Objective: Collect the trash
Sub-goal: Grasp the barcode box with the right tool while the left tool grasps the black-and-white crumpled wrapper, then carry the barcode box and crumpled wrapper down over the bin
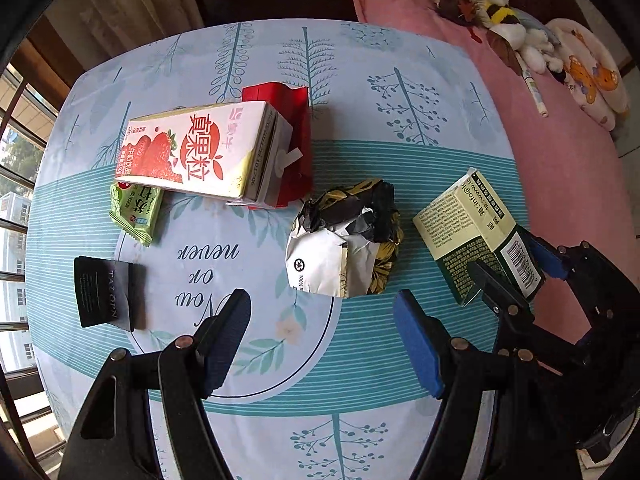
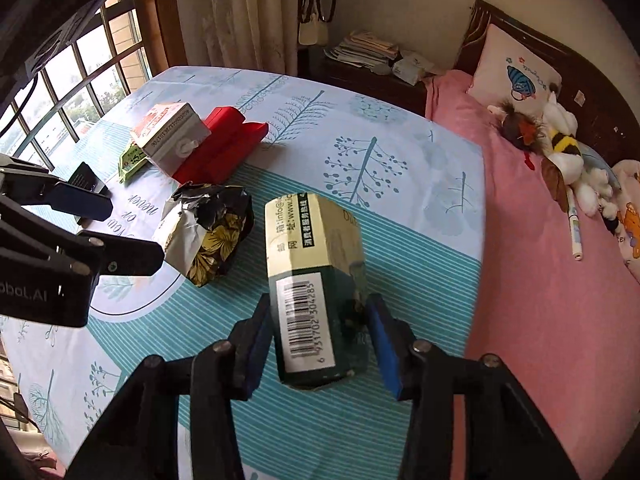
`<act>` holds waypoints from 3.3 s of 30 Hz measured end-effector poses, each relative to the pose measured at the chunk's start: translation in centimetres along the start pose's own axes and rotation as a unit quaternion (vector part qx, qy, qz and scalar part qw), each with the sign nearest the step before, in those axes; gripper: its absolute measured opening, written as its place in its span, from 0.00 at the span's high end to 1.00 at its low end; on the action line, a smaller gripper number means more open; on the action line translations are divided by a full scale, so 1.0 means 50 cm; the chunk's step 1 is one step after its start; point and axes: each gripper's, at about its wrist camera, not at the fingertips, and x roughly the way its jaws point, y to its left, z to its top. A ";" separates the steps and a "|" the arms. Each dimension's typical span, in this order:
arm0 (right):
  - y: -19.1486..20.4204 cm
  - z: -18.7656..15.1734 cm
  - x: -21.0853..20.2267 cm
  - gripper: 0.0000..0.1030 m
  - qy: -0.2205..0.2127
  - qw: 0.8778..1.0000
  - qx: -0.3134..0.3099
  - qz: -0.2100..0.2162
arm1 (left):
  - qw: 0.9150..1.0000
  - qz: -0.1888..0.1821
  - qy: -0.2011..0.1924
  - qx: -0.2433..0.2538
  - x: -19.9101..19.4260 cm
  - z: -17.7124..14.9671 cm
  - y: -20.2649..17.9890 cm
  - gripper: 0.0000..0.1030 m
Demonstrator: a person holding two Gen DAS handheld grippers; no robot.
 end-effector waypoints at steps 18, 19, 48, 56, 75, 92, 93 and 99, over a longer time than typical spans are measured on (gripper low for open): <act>-0.077 -0.026 0.020 0.73 0.006 0.992 0.091 0.093 | 0.998 -0.007 0.019 -0.064 0.079 0.067 -0.020 0.30; -0.079 -0.026 0.020 0.73 0.007 0.991 0.095 0.094 | 0.998 -0.004 0.018 -0.064 0.083 0.071 -0.021 0.30; -0.023 -0.073 -0.053 0.74 -0.009 0.987 0.125 0.103 | 0.998 0.031 -0.045 0.015 0.016 -0.070 -0.013 0.42; 0.084 -0.125 -0.132 0.74 -0.009 0.989 0.118 0.090 | 0.997 0.009 -0.051 0.061 -0.074 -0.247 0.033 0.42; 0.536 -0.374 -0.343 0.74 -0.013 0.981 0.191 0.017 | 0.976 -0.031 -0.076 0.203 -0.217 -0.675 0.280 0.42; 0.728 -0.688 -0.109 0.73 0.143 0.958 0.243 0.043 | 0.973 -0.037 0.032 0.225 0.045 -0.982 0.329 0.41; 0.731 -0.711 -0.072 0.73 0.155 0.955 0.248 0.043 | 0.973 -0.036 0.038 0.226 0.080 -0.997 0.329 0.41; 0.740 -0.835 0.139 0.73 0.198 0.946 0.254 0.042 | 0.973 -0.014 0.069 0.220 0.298 -1.046 0.342 0.37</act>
